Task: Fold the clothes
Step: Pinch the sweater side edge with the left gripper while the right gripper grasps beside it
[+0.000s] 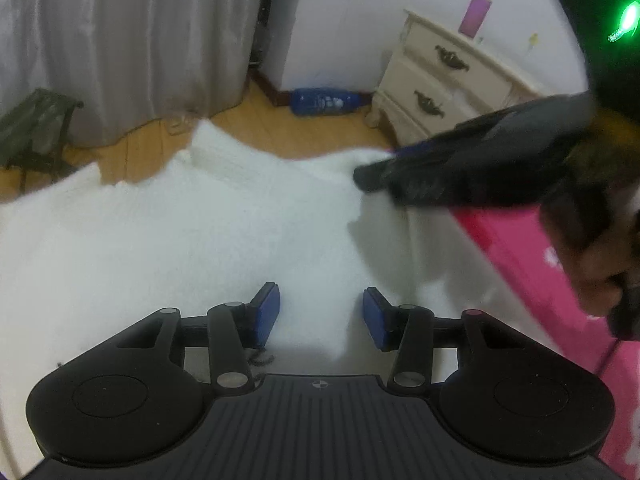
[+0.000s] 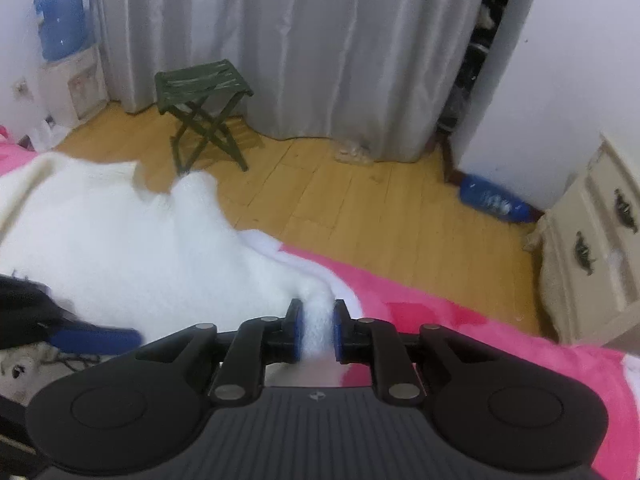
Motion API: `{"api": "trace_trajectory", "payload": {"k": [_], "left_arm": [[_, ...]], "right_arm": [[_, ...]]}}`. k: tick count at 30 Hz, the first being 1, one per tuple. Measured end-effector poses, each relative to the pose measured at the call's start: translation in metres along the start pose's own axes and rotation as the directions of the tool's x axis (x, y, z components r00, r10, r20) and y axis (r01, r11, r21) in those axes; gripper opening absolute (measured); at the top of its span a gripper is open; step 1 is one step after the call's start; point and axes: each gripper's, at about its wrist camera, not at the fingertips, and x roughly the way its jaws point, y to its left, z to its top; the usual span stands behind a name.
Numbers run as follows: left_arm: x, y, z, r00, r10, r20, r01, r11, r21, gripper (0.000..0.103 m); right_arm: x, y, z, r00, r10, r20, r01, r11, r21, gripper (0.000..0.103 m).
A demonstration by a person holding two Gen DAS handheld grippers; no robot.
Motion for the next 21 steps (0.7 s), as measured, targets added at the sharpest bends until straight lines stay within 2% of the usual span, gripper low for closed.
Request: {"api": "trace_trajectory", "payload": {"k": [2, 3, 4, 5, 8, 10, 11, 13, 15, 17, 18, 19, 21], "left_arm": [[-0.011, 0.005, 0.002, 1.0, -0.026, 0.012, 0.026, 0.999, -0.044, 0.046], [-0.017, 0.008, 0.002, 0.999, -0.045, 0.017, 0.046, 0.996, -0.075, 0.046], [-0.023, 0.011, 0.002, 0.997, -0.072, 0.021, 0.074, 0.992, -0.104, 0.046], [-0.028, 0.012, 0.002, 0.994, -0.104, 0.021, 0.105, 0.986, -0.127, 0.047], [-0.031, 0.009, 0.006, 0.979, -0.205, 0.011, 0.204, 0.965, -0.166, 0.048], [-0.021, 0.005, 0.013, 0.961, -0.276, -0.032, 0.266, 0.946, -0.186, 0.049], [-0.013, 0.001, 0.015, 0.958, -0.283, -0.053, 0.268, 0.943, -0.196, 0.049], [-0.003, -0.007, 0.015, 0.96, -0.269, -0.079, 0.25, 0.949, -0.19, 0.049], [0.004, -0.013, 0.016, 0.968, -0.232, -0.096, 0.211, 0.959, -0.19, 0.044], [0.005, -0.015, 0.013, 0.972, -0.212, -0.098, 0.189, 0.96, -0.207, 0.031], [0.006, -0.015, 0.012, 0.974, -0.203, -0.097, 0.179, 0.959, -0.218, 0.024], [0.005, -0.015, 0.01, 0.976, -0.197, -0.095, 0.17, 0.958, -0.231, 0.015], [0.003, -0.008, 0.009, 0.974, -0.214, -0.07, 0.186, 0.941, -0.284, 0.007]], "right_arm": [[-0.018, -0.033, 0.003, 0.995, 0.086, 0.056, -0.095, 0.98, 0.175, 0.039], [-0.033, -0.053, 0.002, 0.989, 0.11, 0.095, -0.131, 0.956, 0.262, 0.045], [-0.051, -0.073, -0.002, 0.985, 0.116, 0.127, -0.153, 0.93, 0.335, 0.054], [-0.067, -0.093, -0.007, 0.983, 0.122, 0.139, -0.168, 0.905, 0.392, 0.059], [-0.1, -0.143, -0.045, 0.976, 0.197, 0.094, -0.215, 0.79, 0.574, 0.059], [-0.112, -0.162, -0.087, 0.962, 0.27, 0.042, -0.223, 0.688, 0.69, 0.059], [-0.116, -0.167, -0.111, 0.954, 0.298, 0.02, -0.213, 0.634, 0.743, 0.059], [-0.114, -0.173, -0.149, 0.939, 0.344, -0.015, -0.189, 0.549, 0.814, 0.059], [-0.103, -0.173, -0.184, 0.918, 0.395, -0.038, -0.166, 0.47, 0.867, 0.059], [-0.09, -0.167, -0.204, 0.895, 0.444, -0.039, -0.17, 0.42, 0.891, 0.054], [-0.086, -0.164, -0.209, 0.889, 0.456, -0.031, -0.18, 0.411, 0.894, 0.051], [-0.084, -0.163, -0.211, 0.892, 0.451, -0.027, -0.184, 0.416, 0.891, 0.047], [-0.087, -0.163, -0.211, 0.888, 0.46, 0.012, -0.23, 0.423, 0.876, 0.02]]}}
